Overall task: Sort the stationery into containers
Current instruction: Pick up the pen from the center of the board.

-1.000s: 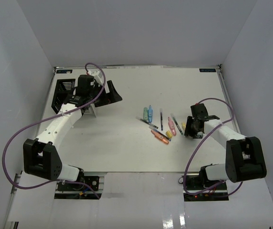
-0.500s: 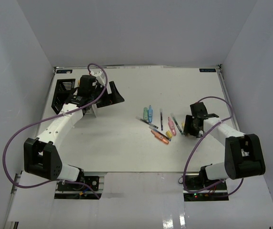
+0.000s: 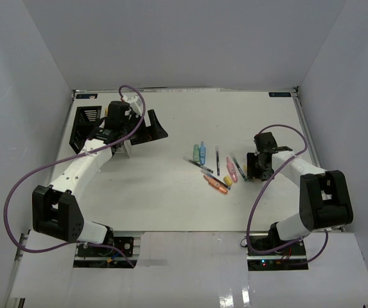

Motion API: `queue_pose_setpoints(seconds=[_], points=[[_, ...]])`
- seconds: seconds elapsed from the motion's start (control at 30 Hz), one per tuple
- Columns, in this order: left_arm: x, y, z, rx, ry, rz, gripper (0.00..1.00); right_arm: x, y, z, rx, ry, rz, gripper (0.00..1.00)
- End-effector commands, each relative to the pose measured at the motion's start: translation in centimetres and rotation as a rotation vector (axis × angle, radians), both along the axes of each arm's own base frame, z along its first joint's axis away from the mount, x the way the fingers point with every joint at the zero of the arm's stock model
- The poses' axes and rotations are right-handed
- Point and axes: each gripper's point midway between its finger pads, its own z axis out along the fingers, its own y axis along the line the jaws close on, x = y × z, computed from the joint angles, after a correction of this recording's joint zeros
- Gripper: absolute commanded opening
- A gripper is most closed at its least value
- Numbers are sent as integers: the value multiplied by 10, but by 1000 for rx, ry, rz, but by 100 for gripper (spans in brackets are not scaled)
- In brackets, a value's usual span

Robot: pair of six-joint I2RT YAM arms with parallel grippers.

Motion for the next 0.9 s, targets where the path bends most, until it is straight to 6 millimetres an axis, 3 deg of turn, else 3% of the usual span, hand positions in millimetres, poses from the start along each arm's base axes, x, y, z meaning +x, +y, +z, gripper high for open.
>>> queue_pose_setpoints(seconds=[0.0,0.2,0.3,0.37,0.5,0.57,0.87], points=[[-2,-6,10,-9,-32,-35,98,6,9,5,35,3,60,59],[-3,-6,10,-9,-31,-41,98,-3,10,-1,37,34,54,53],[-3,-7,9,-12,-27,-43,98,-4,11,0,38,28,42,38],[-4,-8,9,-16,-24,-47,98,-5,10,-1,33,31,26,38],[-6,-14,10,-28,-16,-65,98,-4,8,-1,17,30,13,18],[-9,-20,10,-40,-5,-76,98,0,8,5,17,12,13,8],[-35,-74,-9,-30,77,-141,98,16,17,61,79,-181,38,8]])
